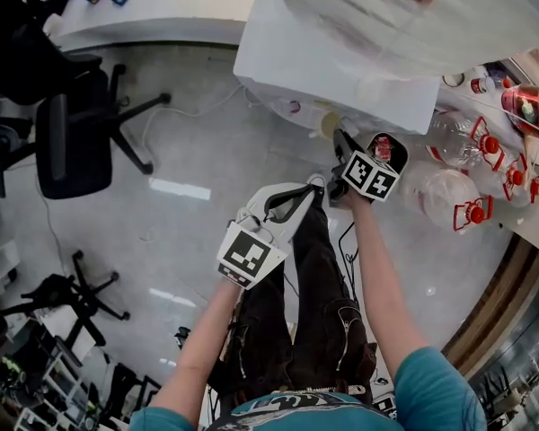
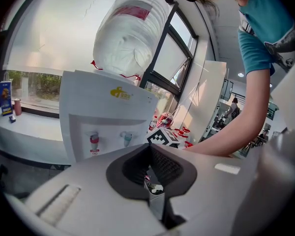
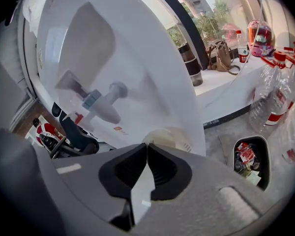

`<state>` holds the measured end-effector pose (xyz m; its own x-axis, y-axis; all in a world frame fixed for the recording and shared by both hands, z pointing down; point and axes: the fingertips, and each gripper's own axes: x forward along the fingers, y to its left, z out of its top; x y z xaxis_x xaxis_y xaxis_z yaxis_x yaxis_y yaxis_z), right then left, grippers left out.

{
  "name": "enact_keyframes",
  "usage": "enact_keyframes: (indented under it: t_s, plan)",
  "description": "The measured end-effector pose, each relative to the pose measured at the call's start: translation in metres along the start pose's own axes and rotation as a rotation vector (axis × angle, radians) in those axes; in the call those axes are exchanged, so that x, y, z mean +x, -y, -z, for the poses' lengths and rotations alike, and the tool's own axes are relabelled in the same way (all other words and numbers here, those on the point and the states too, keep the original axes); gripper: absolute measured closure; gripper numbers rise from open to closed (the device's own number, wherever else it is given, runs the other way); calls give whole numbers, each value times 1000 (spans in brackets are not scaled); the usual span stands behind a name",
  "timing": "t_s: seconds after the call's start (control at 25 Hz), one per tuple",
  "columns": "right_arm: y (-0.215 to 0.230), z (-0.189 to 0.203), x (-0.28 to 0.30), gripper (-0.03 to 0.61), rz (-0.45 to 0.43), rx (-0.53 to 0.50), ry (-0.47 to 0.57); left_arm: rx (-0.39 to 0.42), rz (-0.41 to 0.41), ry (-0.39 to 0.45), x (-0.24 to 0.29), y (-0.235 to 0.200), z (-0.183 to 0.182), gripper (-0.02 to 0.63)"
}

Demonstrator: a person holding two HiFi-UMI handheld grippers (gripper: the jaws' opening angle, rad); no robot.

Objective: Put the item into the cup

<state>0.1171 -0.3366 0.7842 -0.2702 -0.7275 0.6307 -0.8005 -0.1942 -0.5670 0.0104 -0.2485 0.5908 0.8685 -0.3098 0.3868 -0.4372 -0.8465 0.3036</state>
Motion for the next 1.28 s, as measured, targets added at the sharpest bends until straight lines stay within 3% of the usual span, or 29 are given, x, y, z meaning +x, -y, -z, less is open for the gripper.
enact_keyframes:
  t_s: [0.92, 1.28]
  plan:
    - [-2, 1, -3, 508, -37, 23, -3, -7, -4, -21, -2, 1, 6, 598]
    - [-27, -4, -43, 506, -80, -88, 21, 20, -2, 0, -13, 6, -8, 598]
